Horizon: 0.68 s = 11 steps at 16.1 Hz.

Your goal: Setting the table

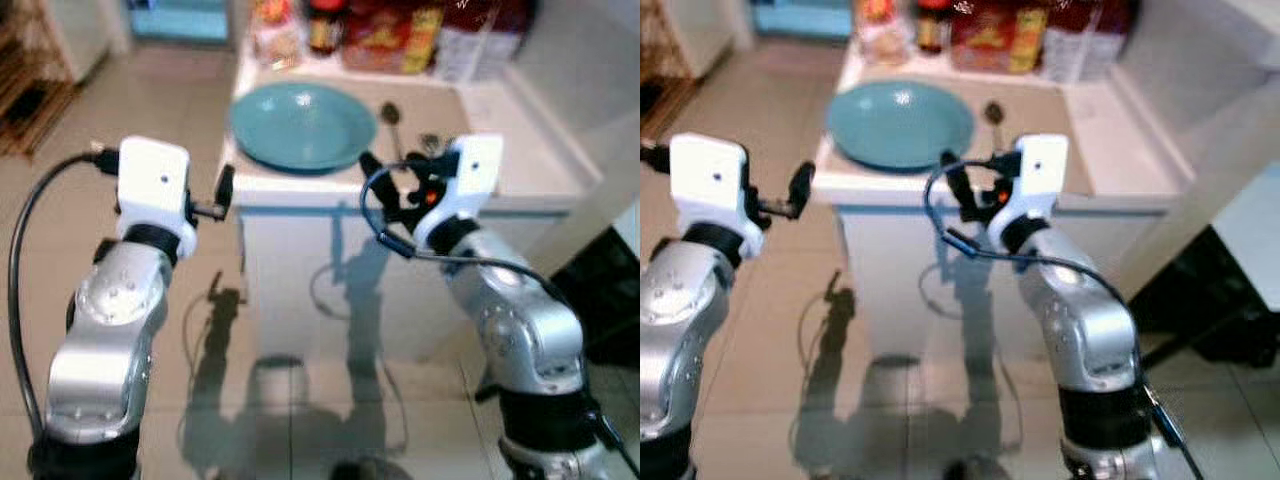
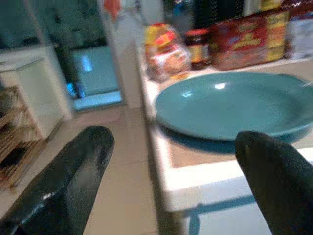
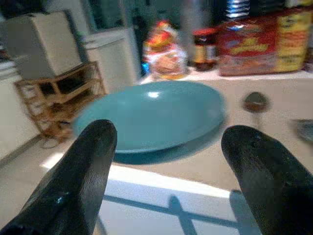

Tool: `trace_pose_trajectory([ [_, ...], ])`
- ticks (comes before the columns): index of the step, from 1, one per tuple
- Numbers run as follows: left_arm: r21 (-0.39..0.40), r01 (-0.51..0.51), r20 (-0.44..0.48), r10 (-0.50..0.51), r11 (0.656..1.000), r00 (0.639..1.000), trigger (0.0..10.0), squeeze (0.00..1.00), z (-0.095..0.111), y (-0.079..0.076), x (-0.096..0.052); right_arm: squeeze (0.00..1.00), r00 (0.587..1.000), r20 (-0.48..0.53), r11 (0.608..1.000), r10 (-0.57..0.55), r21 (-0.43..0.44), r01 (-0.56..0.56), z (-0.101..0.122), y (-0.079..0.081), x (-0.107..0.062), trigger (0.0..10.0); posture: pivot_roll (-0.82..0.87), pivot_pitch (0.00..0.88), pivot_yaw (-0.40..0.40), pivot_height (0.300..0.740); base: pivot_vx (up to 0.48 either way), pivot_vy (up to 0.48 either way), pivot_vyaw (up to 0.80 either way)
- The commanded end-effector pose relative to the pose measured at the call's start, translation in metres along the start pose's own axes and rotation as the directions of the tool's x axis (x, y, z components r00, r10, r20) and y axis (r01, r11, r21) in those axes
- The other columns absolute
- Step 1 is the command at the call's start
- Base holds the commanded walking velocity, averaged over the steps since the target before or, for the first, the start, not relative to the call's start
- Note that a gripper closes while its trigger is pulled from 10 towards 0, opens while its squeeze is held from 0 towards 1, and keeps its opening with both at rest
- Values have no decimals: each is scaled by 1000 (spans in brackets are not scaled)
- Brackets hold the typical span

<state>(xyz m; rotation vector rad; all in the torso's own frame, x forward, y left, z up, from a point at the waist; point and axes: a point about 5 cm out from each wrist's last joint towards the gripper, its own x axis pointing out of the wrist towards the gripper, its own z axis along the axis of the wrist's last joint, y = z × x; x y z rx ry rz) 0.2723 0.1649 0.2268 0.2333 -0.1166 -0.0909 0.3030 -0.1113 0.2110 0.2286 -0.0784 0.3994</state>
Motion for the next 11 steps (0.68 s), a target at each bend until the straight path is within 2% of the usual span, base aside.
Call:
trace_pose_trajectory([
  [1, 12, 7, 13, -7, 1000, 1000, 10000, 0, 2, 1, 0, 0, 1000, 23, 1000, -3, -9, 3, 4, 0, 2, 10000, 38, 88, -82, 740, 382, 0, 0],
  [4, 6, 20, 23, -20, 1000, 1000, 10000, 0, 4, -2, 1, 0, 1000, 28, 1000, 4, -12, -4, 7, 1, 3, 10000, 34, 88, -79, 740, 382, 0, 0],
  [7, 9, 25, 19, -26, 1000, 999, 10000, 0, 3, -4, 2, 0, 999, 33, 1000, -19, -5, 19, 8, -7, 6, 10000, 44, 91, -75, 740, 384, 0, 0],
  [9, 14, 24, 19, -25, 1000, 1000, 10000, 0, 2, 1, 3, 0, 999, 26, 999, -40, 15, 40, 9, -10, 11, 10000, 39, 91, -75, 740, 386, 0, 0],
  [11, 15, 21, 25, -21, 1000, 999, 10000, 0, 3, 4, 5, 0, 998, 32, 998, -50, -37, 51, 12, -12, 16, 10000, 35, 82, -73, 740, 382, 0, 0],
])
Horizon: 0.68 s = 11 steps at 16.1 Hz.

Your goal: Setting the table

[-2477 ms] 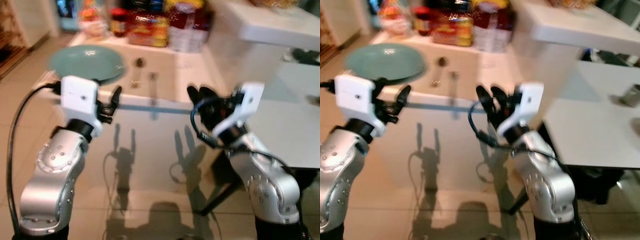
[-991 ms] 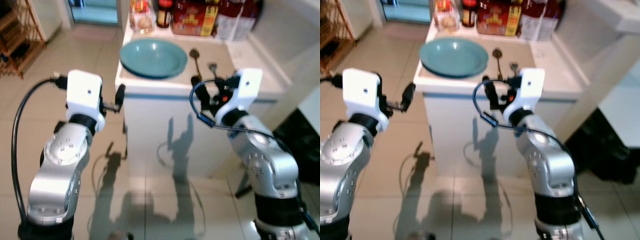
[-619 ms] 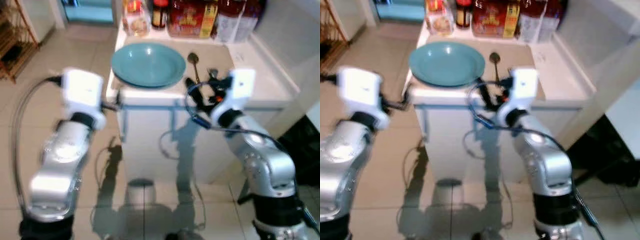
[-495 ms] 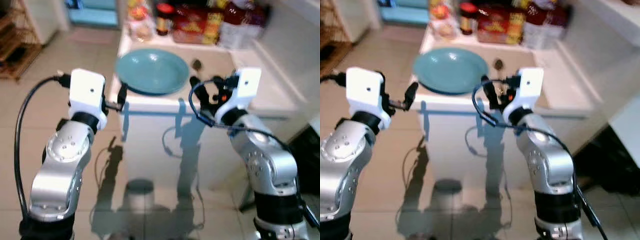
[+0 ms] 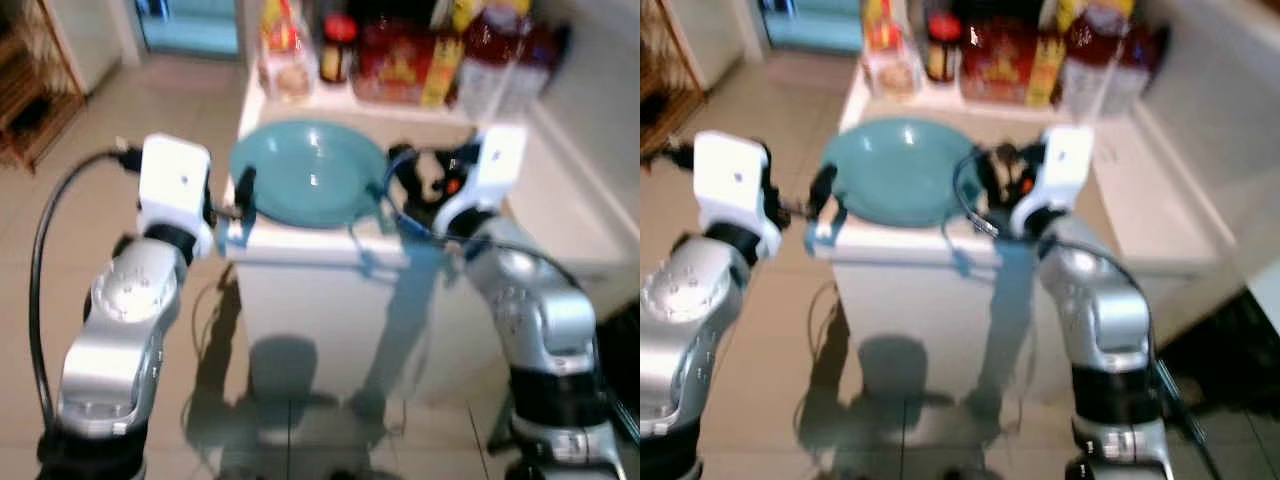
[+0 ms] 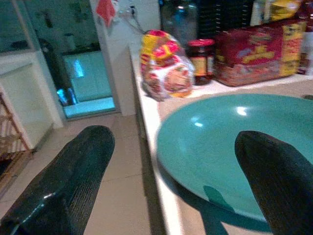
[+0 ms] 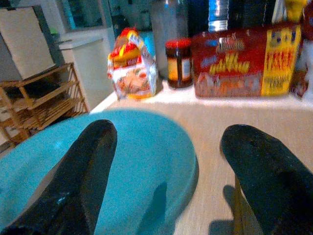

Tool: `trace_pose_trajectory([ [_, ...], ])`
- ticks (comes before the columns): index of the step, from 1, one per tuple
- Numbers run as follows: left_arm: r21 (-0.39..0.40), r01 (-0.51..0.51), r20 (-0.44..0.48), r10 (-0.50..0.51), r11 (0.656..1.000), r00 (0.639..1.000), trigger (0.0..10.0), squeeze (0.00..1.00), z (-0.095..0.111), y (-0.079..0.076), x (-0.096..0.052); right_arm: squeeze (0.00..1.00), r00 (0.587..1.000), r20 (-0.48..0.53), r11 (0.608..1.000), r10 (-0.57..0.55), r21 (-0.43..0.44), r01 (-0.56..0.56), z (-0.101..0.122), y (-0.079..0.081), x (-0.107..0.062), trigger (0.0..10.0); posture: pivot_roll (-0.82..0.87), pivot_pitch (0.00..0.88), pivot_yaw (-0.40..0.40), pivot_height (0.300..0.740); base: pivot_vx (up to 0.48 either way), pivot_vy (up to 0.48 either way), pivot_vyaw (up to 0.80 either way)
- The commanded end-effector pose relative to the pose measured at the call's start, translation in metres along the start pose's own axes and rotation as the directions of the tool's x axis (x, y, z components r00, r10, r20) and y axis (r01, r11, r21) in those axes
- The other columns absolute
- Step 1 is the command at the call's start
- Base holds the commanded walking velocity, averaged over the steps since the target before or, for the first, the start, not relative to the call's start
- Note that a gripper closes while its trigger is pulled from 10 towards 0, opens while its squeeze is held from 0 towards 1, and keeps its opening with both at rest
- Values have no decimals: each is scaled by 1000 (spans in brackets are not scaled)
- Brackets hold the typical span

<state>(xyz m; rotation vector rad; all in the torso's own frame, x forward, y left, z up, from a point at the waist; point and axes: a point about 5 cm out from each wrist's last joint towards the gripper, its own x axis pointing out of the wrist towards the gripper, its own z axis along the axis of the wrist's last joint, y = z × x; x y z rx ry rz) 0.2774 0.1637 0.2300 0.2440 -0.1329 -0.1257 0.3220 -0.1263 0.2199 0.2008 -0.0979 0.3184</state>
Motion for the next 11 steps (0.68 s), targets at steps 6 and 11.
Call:
trace_pose_trajectory([
  [6, -28, 72, -19, -72, 997, 997, 10000, 0, -5, -5, 6, 1000, 999, -50, 999, -20, 31, 22, -1, -11, 14, 10000, 24, 61, -60, 740, 181, 0, 0],
  [11, -35, 78, -43, -80, 996, 996, 10000, 0, -11, -1, 17, 1000, 992, -125, 992, -35, 114, 49, 3, -30, 20, 10000, 27, 51, -60, 740, 0, 0, 0],
])
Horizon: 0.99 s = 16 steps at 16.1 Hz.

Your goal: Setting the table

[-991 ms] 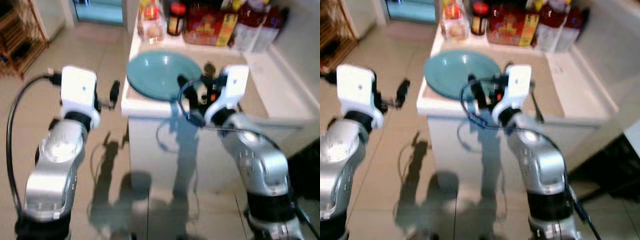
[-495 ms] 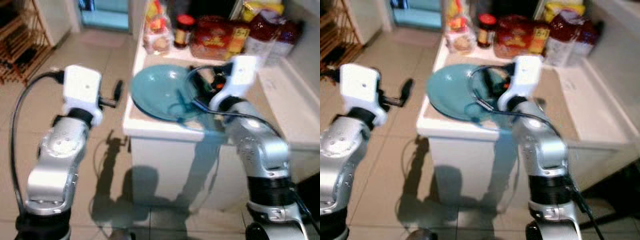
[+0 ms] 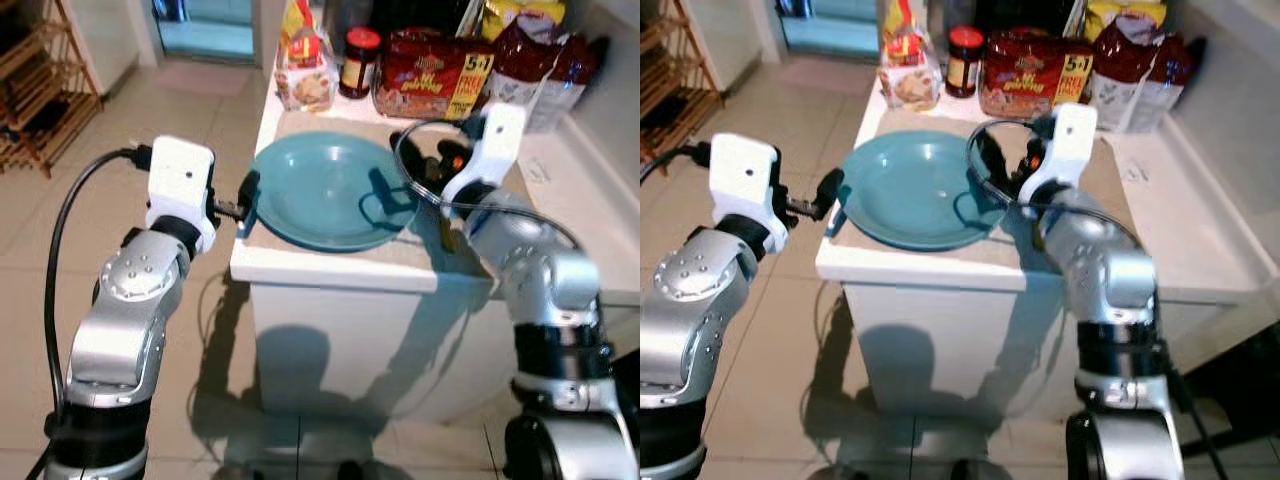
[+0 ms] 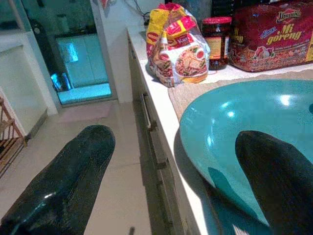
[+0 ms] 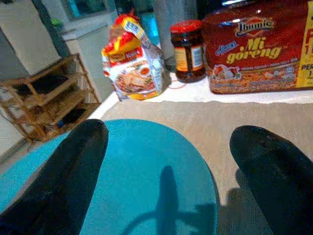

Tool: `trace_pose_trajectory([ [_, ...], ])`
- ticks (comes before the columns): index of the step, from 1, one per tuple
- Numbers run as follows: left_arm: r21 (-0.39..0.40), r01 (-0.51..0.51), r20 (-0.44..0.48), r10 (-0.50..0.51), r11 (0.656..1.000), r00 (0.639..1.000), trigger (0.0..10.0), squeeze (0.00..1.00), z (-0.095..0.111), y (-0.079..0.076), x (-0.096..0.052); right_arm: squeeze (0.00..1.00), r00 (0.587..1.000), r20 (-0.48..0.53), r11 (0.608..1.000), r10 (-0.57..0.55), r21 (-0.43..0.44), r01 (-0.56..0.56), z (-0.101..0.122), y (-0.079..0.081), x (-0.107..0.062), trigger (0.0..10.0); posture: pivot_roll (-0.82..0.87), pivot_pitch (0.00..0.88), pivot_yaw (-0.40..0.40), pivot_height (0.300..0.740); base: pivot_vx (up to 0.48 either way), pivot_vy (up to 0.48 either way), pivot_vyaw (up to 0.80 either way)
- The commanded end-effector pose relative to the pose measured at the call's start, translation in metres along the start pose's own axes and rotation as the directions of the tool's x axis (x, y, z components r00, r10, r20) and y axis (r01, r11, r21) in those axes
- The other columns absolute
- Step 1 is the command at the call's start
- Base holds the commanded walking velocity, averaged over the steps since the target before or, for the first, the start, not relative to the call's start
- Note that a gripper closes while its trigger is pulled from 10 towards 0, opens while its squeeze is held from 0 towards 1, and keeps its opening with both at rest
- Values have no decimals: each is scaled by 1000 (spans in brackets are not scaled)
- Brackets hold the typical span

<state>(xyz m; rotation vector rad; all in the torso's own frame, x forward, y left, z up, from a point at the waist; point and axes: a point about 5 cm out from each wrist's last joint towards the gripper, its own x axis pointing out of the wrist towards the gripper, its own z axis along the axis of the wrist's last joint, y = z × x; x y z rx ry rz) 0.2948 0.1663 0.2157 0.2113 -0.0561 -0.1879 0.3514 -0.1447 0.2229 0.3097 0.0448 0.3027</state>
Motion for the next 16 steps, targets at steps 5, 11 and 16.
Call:
trace_pose_trajectory([
  [5, -33, 146, 43, -144, 989, 989, 10000, 0, 10, -13, -2, 0, 980, -161, 966, -116, 212, 149, 0, -36, 7, 10000, 18, 49, -66, 740, 0, 0, 0],
  [11, -148, 480, 69, -475, 865, 877, 10000, 0, 18, -20, -38, 0, 948, -317, 943, -12, 313, 116, -18, -22, 19, 10000, 29, 53, -81, 740, 0, 0, 0],
  [16, -155, 578, 51, -577, 802, 815, 10000, 0, 17, -30, -50, 0, 916, -400, 904, 25, 400, 150, -31, -21, 21, 10000, 28, 51, -85, 740, 0, 0, 0],
])
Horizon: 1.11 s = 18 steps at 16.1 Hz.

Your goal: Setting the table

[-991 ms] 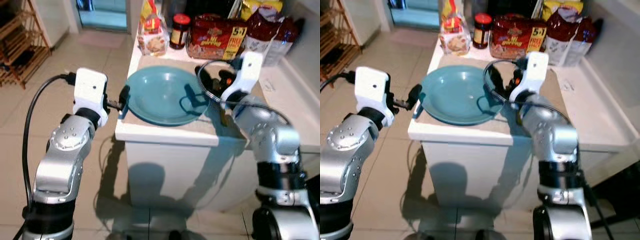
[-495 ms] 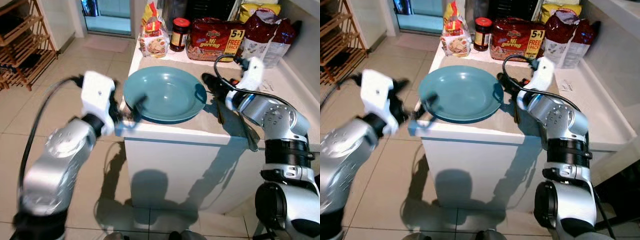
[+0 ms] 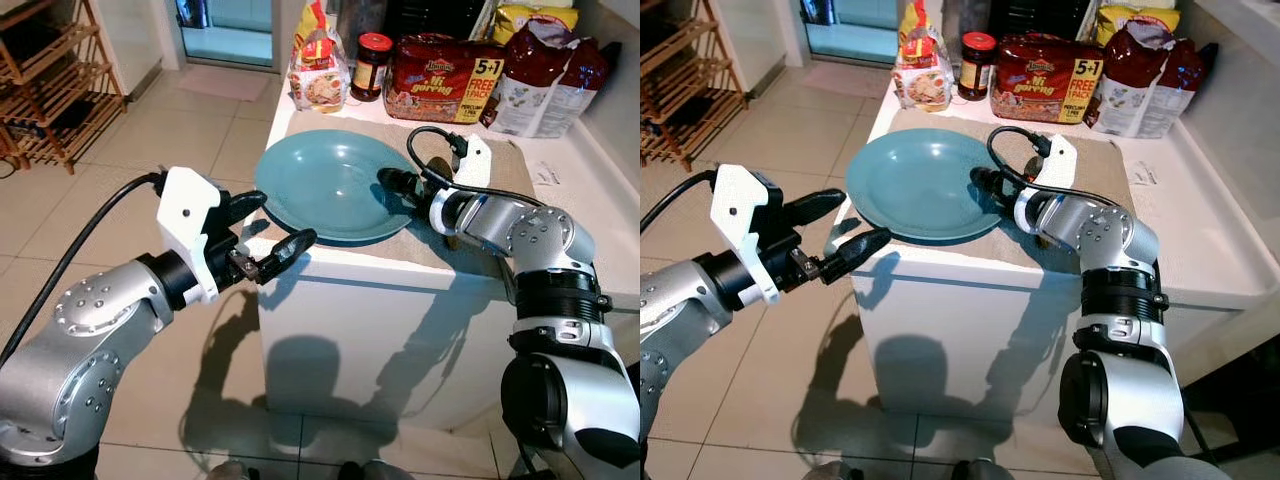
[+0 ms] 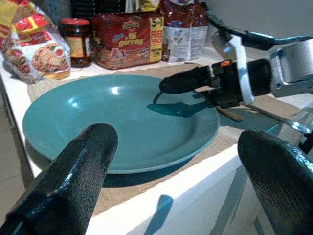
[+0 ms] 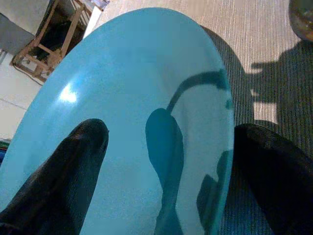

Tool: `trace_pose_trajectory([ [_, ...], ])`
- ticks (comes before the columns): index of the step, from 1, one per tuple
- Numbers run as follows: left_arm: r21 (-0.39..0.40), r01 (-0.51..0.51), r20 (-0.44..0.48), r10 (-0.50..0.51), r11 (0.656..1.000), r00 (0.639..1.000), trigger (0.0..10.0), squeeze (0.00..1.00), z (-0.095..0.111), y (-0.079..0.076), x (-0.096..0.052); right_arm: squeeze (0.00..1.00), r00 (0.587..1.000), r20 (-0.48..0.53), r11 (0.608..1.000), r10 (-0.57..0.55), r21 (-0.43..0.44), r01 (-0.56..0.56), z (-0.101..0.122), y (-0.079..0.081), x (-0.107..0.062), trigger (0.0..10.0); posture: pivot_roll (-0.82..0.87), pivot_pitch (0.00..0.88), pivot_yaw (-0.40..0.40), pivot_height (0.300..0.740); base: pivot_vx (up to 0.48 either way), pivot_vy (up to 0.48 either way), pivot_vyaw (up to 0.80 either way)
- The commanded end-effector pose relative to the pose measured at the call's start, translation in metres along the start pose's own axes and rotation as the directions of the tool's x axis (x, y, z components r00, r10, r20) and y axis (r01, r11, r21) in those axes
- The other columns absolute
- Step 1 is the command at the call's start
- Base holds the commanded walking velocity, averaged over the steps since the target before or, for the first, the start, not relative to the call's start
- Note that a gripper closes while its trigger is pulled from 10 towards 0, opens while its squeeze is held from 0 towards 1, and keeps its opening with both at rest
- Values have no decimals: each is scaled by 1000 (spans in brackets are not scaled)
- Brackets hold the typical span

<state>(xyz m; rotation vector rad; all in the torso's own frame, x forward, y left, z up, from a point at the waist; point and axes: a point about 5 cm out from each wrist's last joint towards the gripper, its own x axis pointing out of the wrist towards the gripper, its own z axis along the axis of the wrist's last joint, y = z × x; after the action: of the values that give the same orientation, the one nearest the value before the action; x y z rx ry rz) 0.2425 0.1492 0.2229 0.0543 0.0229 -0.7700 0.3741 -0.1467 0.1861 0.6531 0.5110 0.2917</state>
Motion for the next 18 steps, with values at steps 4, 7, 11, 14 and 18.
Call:
trace_pose_trajectory([
  [4, -4, 39, -33, -39, 999, 999, 10000, 0, -1, -7, 2, 0, 1000, -17, 994, 2, 108, 0, 4, -7, -2, 0, 23, 48, -83, 740, 0, 0, 0],
  [7, -1, 37, -33, -37, 999, 999, 10000, 0, -1, -6, 2, 0, 1000, -9, 994, 5, 113, -4, 6, -8, -3, 0, 24, 47, -82, 740, 0, 0, 0],
  [11, -5, 31, -39, -32, 999, 999, 10000, 0, -2, -6, 3, 0, 1000, -19, 989, 14, 144, -11, 2, -11, -2, 0, 27, 44, -81, 740, 0, 0, 0],
  [14, -3, 33, -42, -33, 999, 999, 10000, 0, -2, -6, 3, 0, 1000, -18, 987, 25, 158, -22, 3, -11, -2, 0, 28, 44, -81, 740, 0, 0, 0],
  [18, 1, 29, -47, -29, 1000, 998, 10000, 0, -2, -5, 3, 0, 1000, -10, 985, 27, 172, -24, 4, -12, -3, 0, 29, 43, -81, 740, 0, 0, 0],
])
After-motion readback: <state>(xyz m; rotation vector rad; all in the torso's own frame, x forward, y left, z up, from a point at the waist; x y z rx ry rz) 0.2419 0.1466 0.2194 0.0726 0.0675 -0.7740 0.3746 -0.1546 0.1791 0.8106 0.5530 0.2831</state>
